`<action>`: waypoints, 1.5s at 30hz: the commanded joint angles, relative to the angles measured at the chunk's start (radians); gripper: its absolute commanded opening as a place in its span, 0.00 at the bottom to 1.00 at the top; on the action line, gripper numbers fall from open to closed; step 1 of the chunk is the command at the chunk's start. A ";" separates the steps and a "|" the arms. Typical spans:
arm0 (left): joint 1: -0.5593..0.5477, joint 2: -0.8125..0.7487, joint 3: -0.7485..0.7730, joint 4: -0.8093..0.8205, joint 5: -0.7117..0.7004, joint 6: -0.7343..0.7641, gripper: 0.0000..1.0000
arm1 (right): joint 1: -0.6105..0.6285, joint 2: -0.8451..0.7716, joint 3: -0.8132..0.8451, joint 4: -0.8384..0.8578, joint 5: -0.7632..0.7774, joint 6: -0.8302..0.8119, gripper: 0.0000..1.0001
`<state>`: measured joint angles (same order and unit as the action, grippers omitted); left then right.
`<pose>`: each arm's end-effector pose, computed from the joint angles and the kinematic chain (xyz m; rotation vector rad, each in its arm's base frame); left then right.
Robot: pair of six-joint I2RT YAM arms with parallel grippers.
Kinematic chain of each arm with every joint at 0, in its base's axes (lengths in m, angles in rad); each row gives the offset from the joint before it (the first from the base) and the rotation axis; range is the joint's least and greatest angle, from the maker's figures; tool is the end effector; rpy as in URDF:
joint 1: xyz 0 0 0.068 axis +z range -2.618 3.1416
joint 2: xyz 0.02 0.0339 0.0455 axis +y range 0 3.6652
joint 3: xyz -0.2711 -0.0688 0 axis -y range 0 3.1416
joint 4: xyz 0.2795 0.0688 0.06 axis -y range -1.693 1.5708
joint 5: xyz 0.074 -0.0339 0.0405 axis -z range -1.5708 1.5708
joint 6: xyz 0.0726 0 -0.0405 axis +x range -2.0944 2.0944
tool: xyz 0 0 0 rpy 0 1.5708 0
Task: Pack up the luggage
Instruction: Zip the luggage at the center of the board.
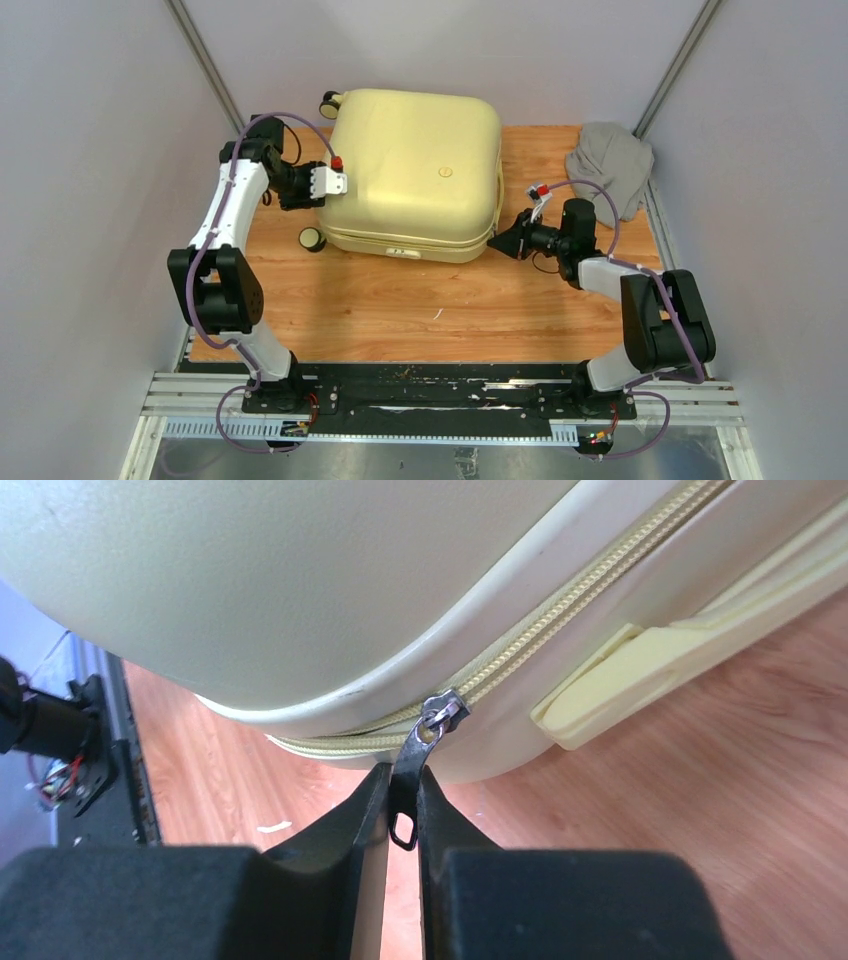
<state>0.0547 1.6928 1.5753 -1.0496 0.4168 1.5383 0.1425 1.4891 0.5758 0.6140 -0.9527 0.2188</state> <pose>0.3938 -0.0079 0.2803 1.8164 1.8177 -0.0040 0.3154 0.1050 0.1649 -0.6045 1.7901 1.1304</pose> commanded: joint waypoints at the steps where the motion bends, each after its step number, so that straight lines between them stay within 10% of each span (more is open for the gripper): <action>1: 0.006 -0.057 0.026 0.044 0.039 -0.116 0.32 | 0.012 -0.029 0.022 -0.028 0.061 -0.034 0.06; 17: 0.005 -0.163 0.031 0.045 0.131 -0.180 0.01 | 0.044 -0.159 -0.020 -0.098 0.213 -0.085 0.00; 45: -0.015 -0.165 -0.032 0.061 0.076 -0.417 0.00 | 0.396 -0.392 -0.163 -0.188 0.488 -0.096 0.11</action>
<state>0.0658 1.5551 1.5276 -1.0355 0.4458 1.3258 0.4526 1.1385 0.4381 0.4557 -0.3199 0.0879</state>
